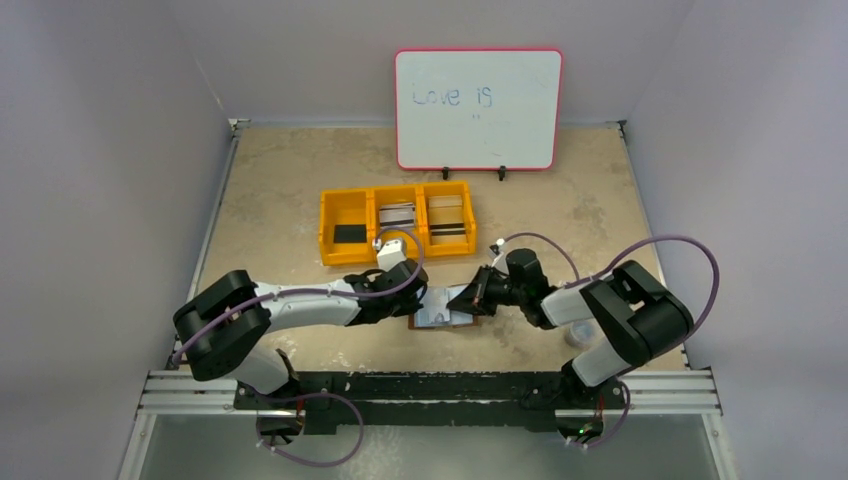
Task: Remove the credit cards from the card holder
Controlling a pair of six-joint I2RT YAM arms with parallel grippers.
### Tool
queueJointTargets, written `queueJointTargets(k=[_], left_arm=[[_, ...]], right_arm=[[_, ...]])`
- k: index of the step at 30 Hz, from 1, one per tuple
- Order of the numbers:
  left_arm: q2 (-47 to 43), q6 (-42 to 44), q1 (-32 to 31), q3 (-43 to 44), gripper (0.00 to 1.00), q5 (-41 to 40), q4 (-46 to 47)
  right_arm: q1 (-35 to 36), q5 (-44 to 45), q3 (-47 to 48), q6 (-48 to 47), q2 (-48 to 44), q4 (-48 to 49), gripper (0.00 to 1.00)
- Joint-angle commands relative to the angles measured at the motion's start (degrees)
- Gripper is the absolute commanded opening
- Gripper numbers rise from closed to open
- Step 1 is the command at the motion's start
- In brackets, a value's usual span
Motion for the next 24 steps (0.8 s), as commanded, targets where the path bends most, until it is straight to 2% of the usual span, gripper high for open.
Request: queueJointTargets(k=[1,8,14,19,24], left_arm=[[-1.4,-0.55,-0.36,-0.98,0.0,-1.55,-2.01],[-1.51,0.0,-0.35,-0.99,0.0,-1.28,-1.21],[-1.42,0.62,-0.36,-1.08,0.0,-0.54,-0.32],[-1.09,0.74,-0.34,-1.27,0.0,0.42,0.44],[-0.99,0.9,-0.35,-1.18,0.0,0.65,0.61]], right_arm=[[-1.27,0.85,-0.51,-3.24,-1.83,-3.08,0.0],[-1.41,-0.97,0.54,-3.89,1.49,-0.86,0.0],[-1.4,-1.03,1.09,-1.05,4.13,4.72,0.16],[-1.41,0.82,1.66,-0.24,5.19,4.78,0.22],[-1.35,-0.12,1.28,1.06,7.53,10.51,0.26]])
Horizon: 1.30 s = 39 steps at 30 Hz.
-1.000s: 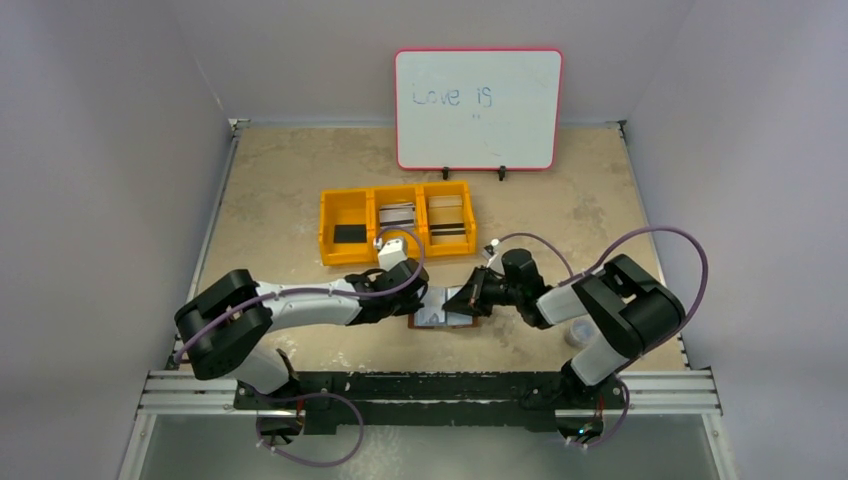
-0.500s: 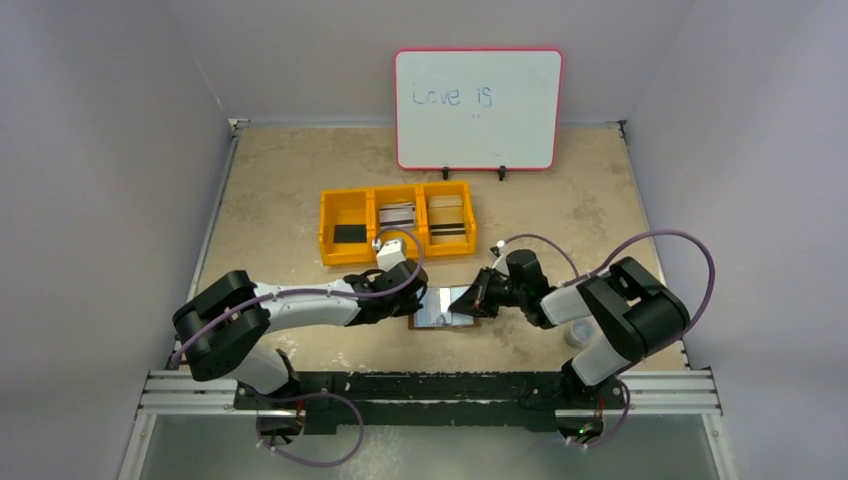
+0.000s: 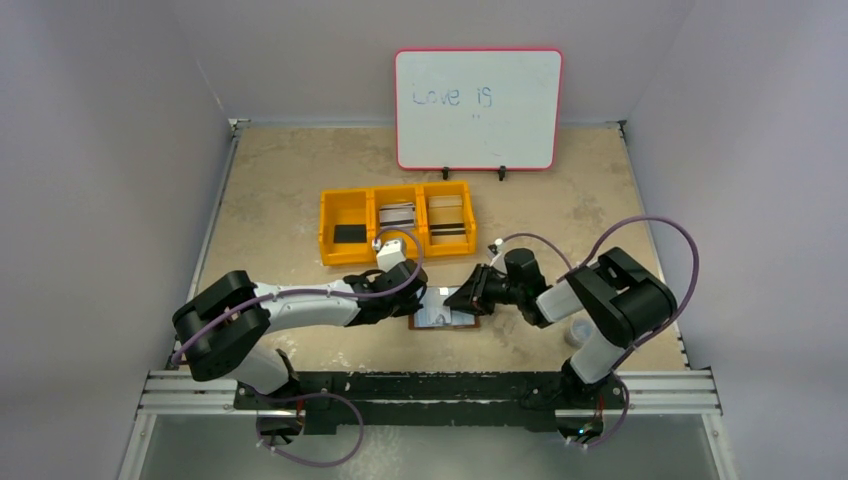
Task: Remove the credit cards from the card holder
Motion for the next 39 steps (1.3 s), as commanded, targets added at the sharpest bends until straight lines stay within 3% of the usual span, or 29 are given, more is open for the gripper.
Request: queueJointTargets(k=[1,6,12,20,26,30,34,39], left_arm=[[-0.77,0.99,-0.32,-0.93,0.0,0.56,0.29],[-0.8,0.84,-0.27,-0.83,0.0,0.27,-0.05],[-1.44,0.43,-0.3,-0.57,0.0,-1.46,-1.68],[-3.05,0.12,-0.15,-0.53,0.0,-5.04,-4.54],[-3.58,0.59,-0.05,0.49,0.0,-6.51,-5.7],[-5.33,1.24,-0.05,0.52,0.0,-6.44,-4.16],[-8.96,3.53,-0.04,-0.66,0.3,-5.06,1.54],[-9.05,7.51,-0.04,0.76,0.45,-0.11,7.55]], right_arm=[[-0.25,-0.06,0.82,1.35,3.18,8.07,0.26],[-0.22,-1.5,-0.24,3.27,5.21,14.21,0.17],[-0.26,-0.61,-0.75,2.1,2.52,8.31,0.0],[-0.66,3.49,-0.53,-1.71,-3.36,-1.68,0.0],[-0.83,8.06,2.65,-7.35,-8.4,-14.38,0.0],[-0.85,7.4,2.59,-8.69,-9.76,-15.42,0.0],[-0.83,7.03,2.19,-8.78,-9.17,-14.78,0.0],[-0.84,5.72,3.38,-9.28,-6.7,-14.22,0.0]])
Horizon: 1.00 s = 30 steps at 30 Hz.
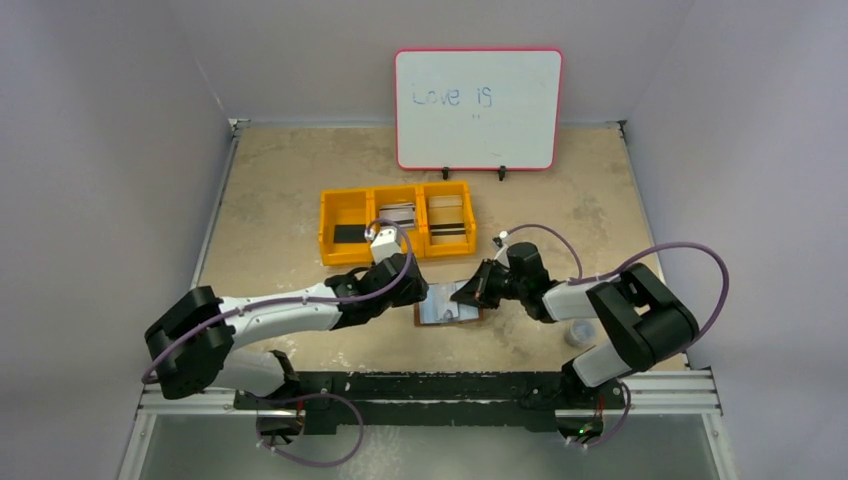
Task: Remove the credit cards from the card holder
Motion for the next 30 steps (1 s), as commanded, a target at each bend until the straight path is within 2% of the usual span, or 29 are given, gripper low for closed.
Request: queueJointTargets(k=[1,10,14,21,30], left_arm=[[0.35,4.66,-0.03,2.08,0.45,4.65,7.76],[7.48,1.27,-0.03,0.4,0.38,11.64,18.32],[9.69,0.43,0.14,-0.03,0.36,12.61,18.61],[11.84,-5.34,0.39,-0.86,0.26,6.41,8.16],[12.56,-5.15,0.41,-0.94,0.24,4.88,6.6]], right_arm=[[-0.1,0.5,1.43,-2.03,1.78,-1.69,0.0],[-0.15,1.98,1.3,-1.74,0.13,-3.56,0.0],[-0.12,2.17,1.21,-1.58,0.28,-3.67,0.0],[-0.14,4.8,1.53,-1.63,-1.28,-7.17,0.0],[-0.14,10.14,2.04,-1.84,-6.61,-14.1,0.0]])
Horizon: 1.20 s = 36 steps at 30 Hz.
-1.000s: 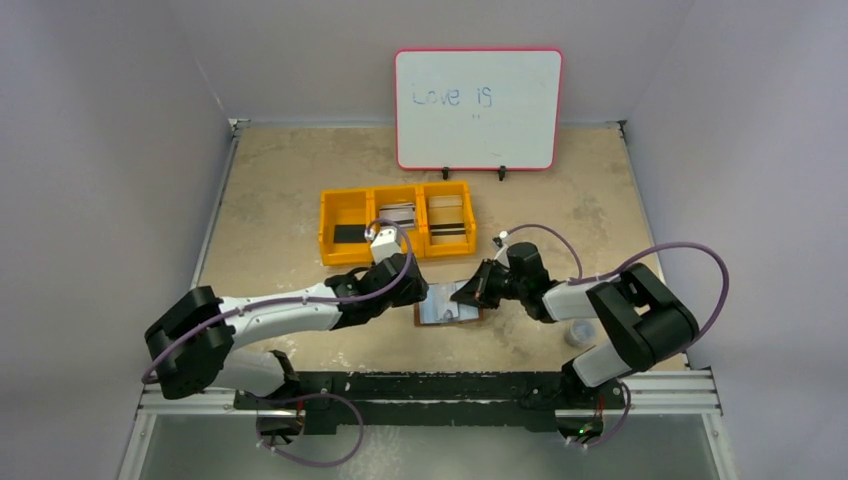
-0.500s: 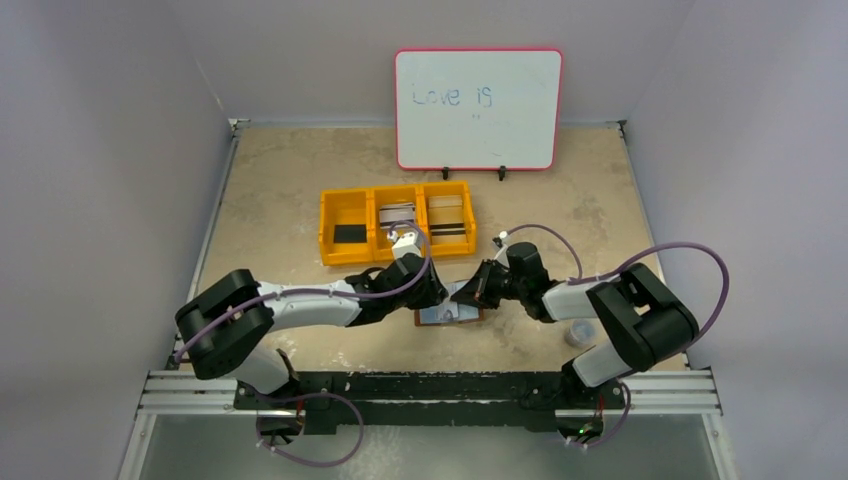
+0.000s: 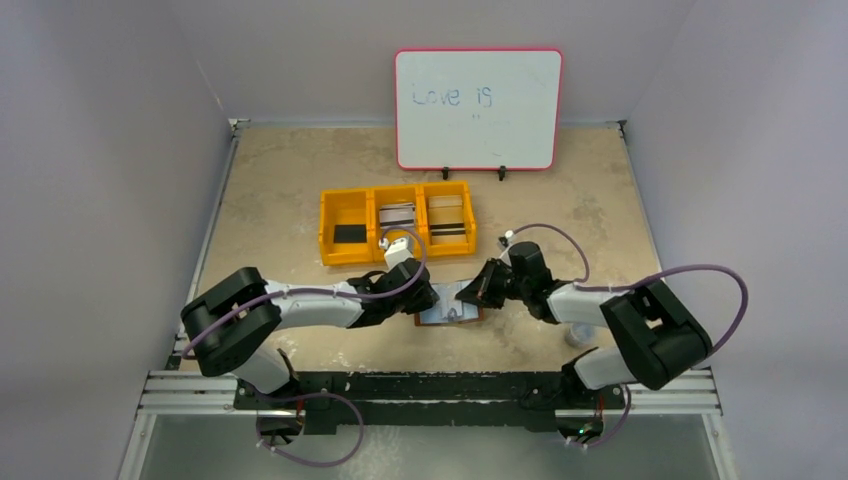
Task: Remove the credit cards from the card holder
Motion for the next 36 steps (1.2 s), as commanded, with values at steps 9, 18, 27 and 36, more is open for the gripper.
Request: queueJointTargets(k=[9,18,27,36], left_arm=[[0.79,1.34,0.32,0.26,0.23,-3.21,-5.88],[-4.8,3.79,0.3,1.49,0.29,-3.84,-3.87],[-13.91,5.87,0.34,3.7,0.4,-10.54,-9.72],[-24.44,3.34,4.69,4.89,0.44,-24.23,-24.52]], right_arm=[[-0.24,8.22,2.29,-3.37,-9.89,-12.16,0.0],[-0.23,7.46,4.05,-7.82,-17.51,-14.2,0.0],[-0.24,9.19,7.69,-14.06,-23.45,-13.74,0.0],[-0.16,9.9,16.47,-27.57,-19.42,-9.08,0.0]])
